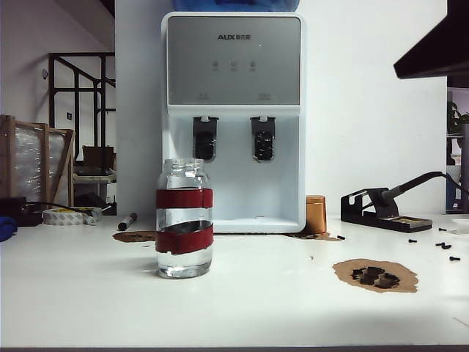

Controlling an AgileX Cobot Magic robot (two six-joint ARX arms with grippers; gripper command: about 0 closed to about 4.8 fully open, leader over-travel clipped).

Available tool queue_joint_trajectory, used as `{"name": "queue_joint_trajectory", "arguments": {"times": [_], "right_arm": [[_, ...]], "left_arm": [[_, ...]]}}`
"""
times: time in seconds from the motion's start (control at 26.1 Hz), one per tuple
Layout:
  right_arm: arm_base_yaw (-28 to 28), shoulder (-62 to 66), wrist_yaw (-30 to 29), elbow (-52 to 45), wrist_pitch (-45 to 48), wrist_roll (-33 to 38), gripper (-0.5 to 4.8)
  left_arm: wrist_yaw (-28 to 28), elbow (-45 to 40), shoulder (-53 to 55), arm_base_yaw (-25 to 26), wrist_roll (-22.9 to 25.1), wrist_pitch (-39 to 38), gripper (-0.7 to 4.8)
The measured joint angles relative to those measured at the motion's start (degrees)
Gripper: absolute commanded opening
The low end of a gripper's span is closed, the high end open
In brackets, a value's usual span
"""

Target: Pick up the water bottle with two loops of red belts, then reach the front water dispenser and gently press the gray-black baffle horizontally to get a little water.

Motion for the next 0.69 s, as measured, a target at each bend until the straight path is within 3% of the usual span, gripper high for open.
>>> {"name": "queue_joint_trajectory", "arguments": {"times": [0.31, 0.69], "right_arm": [[0.0, 0.0, -0.42, 0.0, 2.19, 1.75, -0.02], [0.0, -0.66, -0.42, 0.0, 6.73, 1.88, -0.02]], "left_arm": [[-2.6, -0.07, 0.0, 0.0, 0.26, 2.62, -0.05], [-2.86, -3.72, 0.0, 0.11, 5.9, 12.22, -0.05]]}}
